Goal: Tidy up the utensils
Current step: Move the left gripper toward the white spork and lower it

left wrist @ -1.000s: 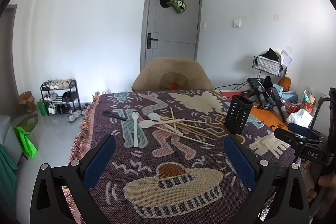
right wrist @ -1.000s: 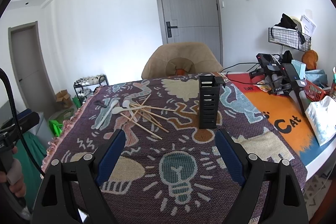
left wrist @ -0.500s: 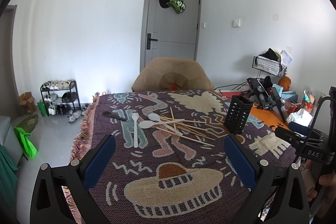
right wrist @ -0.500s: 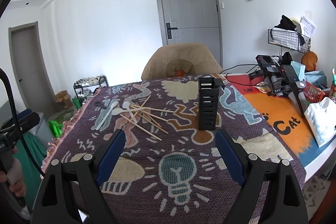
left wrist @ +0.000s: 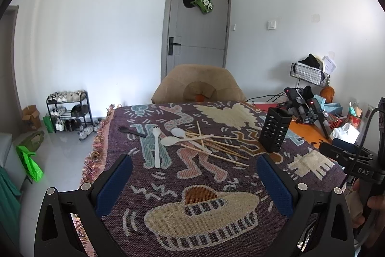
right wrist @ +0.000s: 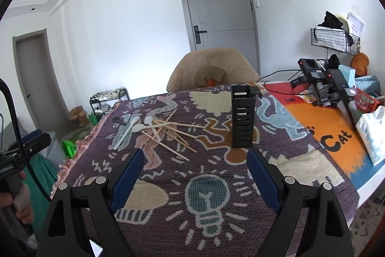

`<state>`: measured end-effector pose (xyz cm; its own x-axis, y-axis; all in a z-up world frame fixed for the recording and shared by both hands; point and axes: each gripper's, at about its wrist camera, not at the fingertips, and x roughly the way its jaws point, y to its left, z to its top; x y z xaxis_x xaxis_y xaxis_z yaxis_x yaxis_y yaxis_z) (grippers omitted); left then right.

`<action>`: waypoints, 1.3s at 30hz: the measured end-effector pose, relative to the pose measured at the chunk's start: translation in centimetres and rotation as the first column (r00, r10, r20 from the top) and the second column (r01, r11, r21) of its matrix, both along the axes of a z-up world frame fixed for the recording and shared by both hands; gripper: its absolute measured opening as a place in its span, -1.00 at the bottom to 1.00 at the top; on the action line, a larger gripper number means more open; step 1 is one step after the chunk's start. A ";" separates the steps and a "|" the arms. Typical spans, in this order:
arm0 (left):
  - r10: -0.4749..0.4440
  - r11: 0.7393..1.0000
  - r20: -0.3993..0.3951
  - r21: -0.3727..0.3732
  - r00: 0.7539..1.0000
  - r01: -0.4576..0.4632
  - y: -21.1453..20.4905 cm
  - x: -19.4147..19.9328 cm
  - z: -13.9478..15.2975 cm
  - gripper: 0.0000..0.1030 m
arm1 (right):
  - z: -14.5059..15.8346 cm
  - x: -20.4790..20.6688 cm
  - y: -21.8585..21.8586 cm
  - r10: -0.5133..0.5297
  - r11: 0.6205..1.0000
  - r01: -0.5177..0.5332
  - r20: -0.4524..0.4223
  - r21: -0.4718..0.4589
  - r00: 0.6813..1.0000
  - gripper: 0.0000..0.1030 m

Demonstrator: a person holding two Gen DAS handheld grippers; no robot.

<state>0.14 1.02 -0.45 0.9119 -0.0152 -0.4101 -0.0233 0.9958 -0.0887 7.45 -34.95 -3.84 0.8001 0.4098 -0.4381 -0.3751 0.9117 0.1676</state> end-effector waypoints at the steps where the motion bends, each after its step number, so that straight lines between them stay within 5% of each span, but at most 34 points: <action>1: 0.005 1.000 -0.008 -0.002 1.000 -0.005 0.3 0.2 -0.2 0.99 | -0.2 0.1 0.2 0.004 1.000 -0.004 0.000 -0.005 1.000 0.69; 8: 0.024 1.000 -0.063 -0.004 0.998 -0.024 1.6 2.1 -2.6 0.89 | -2.7 2.3 0.9 0.047 0.999 -0.047 -0.065 -0.010 0.997 0.59; 13: 0.009 1.000 -0.131 -0.010 0.991 -0.011 2.2 4.2 -4.6 0.57 | -4.2 4.1 1.9 0.089 0.996 -0.090 -0.121 -0.010 0.989 0.19; 19: 0.011 1.000 -0.191 -0.008 0.982 -0.012 3.0 6.8 -6.0 0.25 | -5.7 6.8 3.0 0.121 0.992 -0.122 -0.193 0.004 0.974 0.02; 39: 0.024 0.999 -0.320 -0.024 0.947 -0.033 6.8 12.8 -8.1 -0.05 | -9.9 14.3 8.6 0.190 0.956 -0.259 -0.381 -0.139 0.905 -0.27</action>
